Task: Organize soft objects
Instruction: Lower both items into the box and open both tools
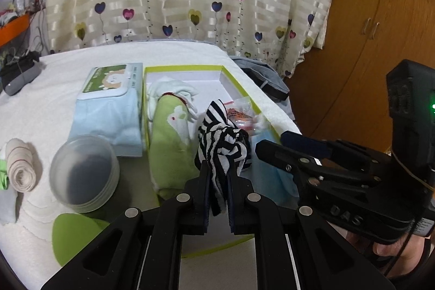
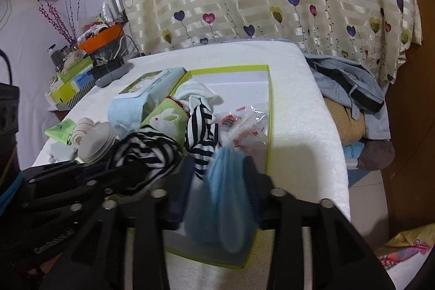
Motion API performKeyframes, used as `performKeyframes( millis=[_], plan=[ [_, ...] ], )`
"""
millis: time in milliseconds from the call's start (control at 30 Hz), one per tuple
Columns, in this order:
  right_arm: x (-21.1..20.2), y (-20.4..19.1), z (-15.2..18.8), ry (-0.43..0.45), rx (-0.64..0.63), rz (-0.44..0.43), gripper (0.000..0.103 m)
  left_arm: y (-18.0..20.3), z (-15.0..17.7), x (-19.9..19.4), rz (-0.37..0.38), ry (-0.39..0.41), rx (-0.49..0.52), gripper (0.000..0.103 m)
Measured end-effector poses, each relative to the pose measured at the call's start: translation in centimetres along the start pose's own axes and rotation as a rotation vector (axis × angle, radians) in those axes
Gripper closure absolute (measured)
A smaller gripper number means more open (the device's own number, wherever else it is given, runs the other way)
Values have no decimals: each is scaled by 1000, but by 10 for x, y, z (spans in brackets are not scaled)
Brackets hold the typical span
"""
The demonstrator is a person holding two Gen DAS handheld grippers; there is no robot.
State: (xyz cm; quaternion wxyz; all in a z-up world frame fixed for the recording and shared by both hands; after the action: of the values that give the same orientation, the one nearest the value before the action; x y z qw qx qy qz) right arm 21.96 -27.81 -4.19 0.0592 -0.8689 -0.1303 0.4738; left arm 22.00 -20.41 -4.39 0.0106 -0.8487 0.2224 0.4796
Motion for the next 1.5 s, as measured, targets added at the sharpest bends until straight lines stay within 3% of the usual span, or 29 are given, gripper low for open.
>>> performKeyframes(
  millis=[167,333,833,1500],
  plan=[
    [-8,6,1,16,8,2,59,5,-2,7,17,-7,4,92],
    [-13,12,5,18,22,9,59,6,-3,12,34,-16,-7,75],
    [-39,5,20,41,29,35,59,13,10,-26,28,48,22,74],
    [-79,-63,43,101,-36,35,58,-32,56,-105,-32,163,-38,74]
  ],
)
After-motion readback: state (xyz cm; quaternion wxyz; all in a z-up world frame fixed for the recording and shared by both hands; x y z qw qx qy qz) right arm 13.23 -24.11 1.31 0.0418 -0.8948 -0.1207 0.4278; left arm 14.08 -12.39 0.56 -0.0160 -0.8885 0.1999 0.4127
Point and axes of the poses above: each gripper's, at about its wrist camera, not at the fingertips, and x roughly the way its jaws point, y to its right, z to its underside, the point moved 8 cm from there along x, roughly the way its jaws point, and after that the axes turned 13 degrees about -y, right-handed, at the moved point
